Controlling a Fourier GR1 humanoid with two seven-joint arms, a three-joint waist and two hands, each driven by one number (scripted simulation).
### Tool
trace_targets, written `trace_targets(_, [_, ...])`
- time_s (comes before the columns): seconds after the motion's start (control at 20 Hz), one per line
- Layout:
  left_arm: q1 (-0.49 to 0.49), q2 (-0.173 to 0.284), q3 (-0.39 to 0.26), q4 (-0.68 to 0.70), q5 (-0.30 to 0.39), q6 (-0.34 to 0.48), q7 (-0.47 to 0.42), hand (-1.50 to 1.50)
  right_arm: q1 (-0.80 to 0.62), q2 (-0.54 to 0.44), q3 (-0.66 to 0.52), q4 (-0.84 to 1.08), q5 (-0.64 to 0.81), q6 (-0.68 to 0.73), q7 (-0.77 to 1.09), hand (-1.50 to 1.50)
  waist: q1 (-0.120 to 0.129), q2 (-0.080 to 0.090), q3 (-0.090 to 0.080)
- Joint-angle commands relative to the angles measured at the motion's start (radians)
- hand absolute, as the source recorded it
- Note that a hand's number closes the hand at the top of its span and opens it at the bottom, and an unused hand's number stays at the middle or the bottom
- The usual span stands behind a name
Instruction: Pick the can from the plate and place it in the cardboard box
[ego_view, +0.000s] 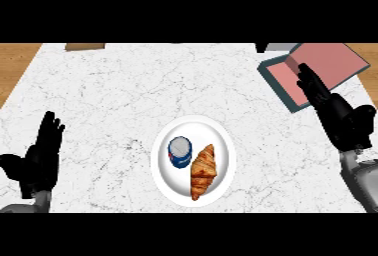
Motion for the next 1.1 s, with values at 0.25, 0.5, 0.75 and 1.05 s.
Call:
trace_targets(0.25, [-0.222, 0.167, -0.172, -0.129, -0.18, -0.212, -0.023, 0.0, -0.326, 0.112, -0.004, -0.159, -0.133, 0.163, -0.121, -1.5, 0.02, 0.014, 0.031])
trace_targets(0.5, [-0.238, 0.155, -0.209, -0.142, -0.179, -0.293, 0.014, 0.0, -0.307, 0.038, 0.088, 0.055, 0.092, 0.287, -0.345, -1.5, 0.023, 0.022, 0.027])
trace_targets(0.75, [-0.274, 0.145, -0.212, -0.159, -0.194, -0.295, 0.063, 0.0, -0.411, 0.025, 0.164, 0.185, 0.276, 0.341, -0.556, -1.5, 0.039, 0.023, 0.027])
trace_targets(1.05, [-0.281, 0.107, -0.192, -0.118, -0.208, -0.298, 0.047, 0.0, -0.476, -0.019, 0.281, 0.099, 0.44, 0.409, -0.464, -1.5, 0.007, 0.013, 0.025])
